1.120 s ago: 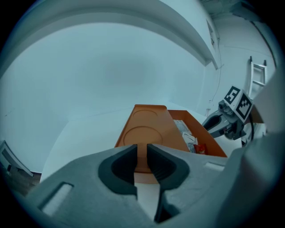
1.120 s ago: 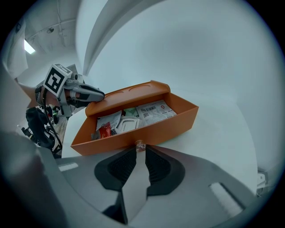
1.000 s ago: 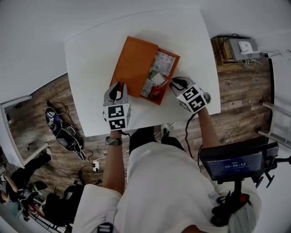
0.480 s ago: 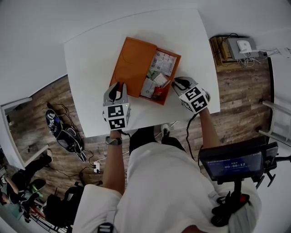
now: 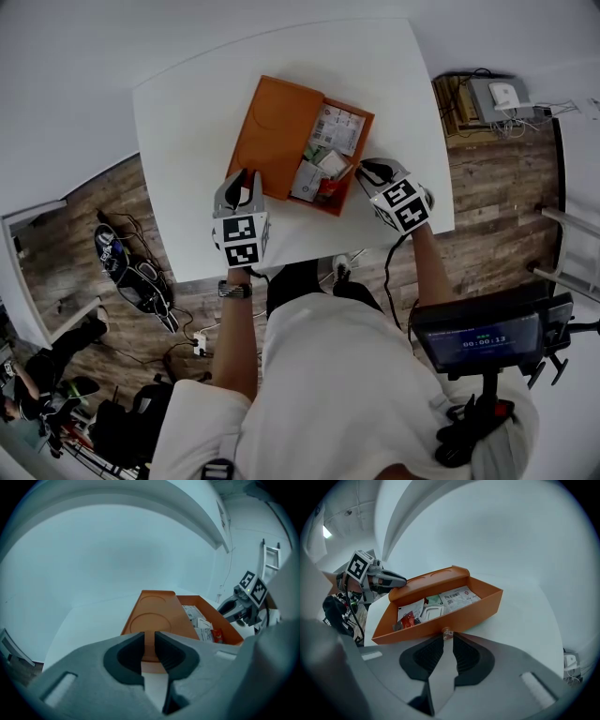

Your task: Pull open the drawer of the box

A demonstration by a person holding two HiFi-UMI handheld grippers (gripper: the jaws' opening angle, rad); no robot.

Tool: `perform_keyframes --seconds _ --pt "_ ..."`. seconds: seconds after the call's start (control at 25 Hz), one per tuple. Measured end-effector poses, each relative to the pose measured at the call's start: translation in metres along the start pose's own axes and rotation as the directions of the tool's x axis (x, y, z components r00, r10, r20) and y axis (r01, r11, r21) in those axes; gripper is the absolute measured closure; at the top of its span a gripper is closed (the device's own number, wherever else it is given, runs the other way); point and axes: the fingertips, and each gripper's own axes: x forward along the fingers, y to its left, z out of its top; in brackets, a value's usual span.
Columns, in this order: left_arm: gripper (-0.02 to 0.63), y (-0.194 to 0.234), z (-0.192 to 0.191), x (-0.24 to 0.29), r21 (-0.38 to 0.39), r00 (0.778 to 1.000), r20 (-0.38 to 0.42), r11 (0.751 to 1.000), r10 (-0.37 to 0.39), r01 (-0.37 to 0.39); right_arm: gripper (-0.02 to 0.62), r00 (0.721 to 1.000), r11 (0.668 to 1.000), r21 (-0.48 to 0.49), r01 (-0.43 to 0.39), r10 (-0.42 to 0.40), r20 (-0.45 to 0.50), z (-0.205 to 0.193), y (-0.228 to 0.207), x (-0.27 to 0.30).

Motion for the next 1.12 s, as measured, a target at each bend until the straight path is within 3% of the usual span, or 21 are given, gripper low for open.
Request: perform_keyframes --seconds 1.12 --pt "0.532 0.0037 -0.0024 0.0047 0.020 1.000 0.003 1.000 0.009 -0.009 0.529 1.000 0.999 0.048 0.007 -0.007 0.016 -0.0056 0.0003 -0.0008"
